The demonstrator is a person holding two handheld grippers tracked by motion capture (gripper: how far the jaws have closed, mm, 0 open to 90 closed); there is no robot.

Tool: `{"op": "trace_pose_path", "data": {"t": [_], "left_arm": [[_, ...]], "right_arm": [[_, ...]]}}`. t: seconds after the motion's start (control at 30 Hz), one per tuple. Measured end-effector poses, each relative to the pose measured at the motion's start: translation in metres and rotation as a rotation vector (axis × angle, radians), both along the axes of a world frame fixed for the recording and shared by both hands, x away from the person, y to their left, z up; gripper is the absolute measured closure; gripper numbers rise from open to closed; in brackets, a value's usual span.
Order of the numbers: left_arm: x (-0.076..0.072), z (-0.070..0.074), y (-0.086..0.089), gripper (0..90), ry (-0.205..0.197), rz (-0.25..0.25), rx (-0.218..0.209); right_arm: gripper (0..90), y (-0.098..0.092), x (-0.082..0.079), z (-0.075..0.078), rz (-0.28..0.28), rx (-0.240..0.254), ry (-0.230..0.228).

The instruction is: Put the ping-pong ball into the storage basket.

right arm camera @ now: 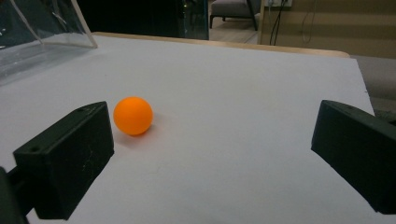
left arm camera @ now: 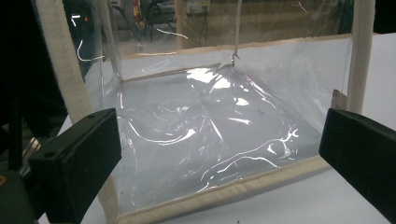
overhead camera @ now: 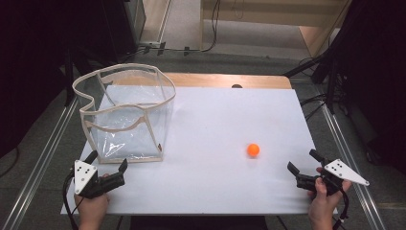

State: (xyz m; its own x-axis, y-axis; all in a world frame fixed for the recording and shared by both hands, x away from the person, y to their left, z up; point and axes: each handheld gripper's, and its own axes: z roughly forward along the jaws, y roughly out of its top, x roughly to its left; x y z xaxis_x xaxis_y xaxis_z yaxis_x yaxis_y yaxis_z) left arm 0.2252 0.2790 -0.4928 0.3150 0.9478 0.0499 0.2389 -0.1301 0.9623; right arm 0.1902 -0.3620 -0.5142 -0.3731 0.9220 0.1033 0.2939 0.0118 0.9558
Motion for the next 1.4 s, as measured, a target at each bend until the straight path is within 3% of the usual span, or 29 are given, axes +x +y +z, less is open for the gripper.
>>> {"op": "trace_pose_path", "data": {"t": [0.23,0.63,0.9,1.4], "left_arm": [[0.000,0.000,-0.001,0.0,0.000,-0.001,0.004],[0.001,-0.001,-0.003,0.0,0.014,-0.001,0.026],[0.000,-0.001,-0.003,0.0,0.006,-0.005,0.036],[-0.001,-0.001,-0.004,0.0,0.004,-0.013,0.040]], "right_arm": [[0.0,0.004,0.001,0.003,0.041,-0.046,-0.011],[0.0,0.014,0.001,0.018,0.069,-0.062,-0.025],[0.0,0.015,0.006,0.023,0.076,-0.059,-0.011],[0.0,0.034,0.026,0.035,0.186,-0.095,0.050]]}}
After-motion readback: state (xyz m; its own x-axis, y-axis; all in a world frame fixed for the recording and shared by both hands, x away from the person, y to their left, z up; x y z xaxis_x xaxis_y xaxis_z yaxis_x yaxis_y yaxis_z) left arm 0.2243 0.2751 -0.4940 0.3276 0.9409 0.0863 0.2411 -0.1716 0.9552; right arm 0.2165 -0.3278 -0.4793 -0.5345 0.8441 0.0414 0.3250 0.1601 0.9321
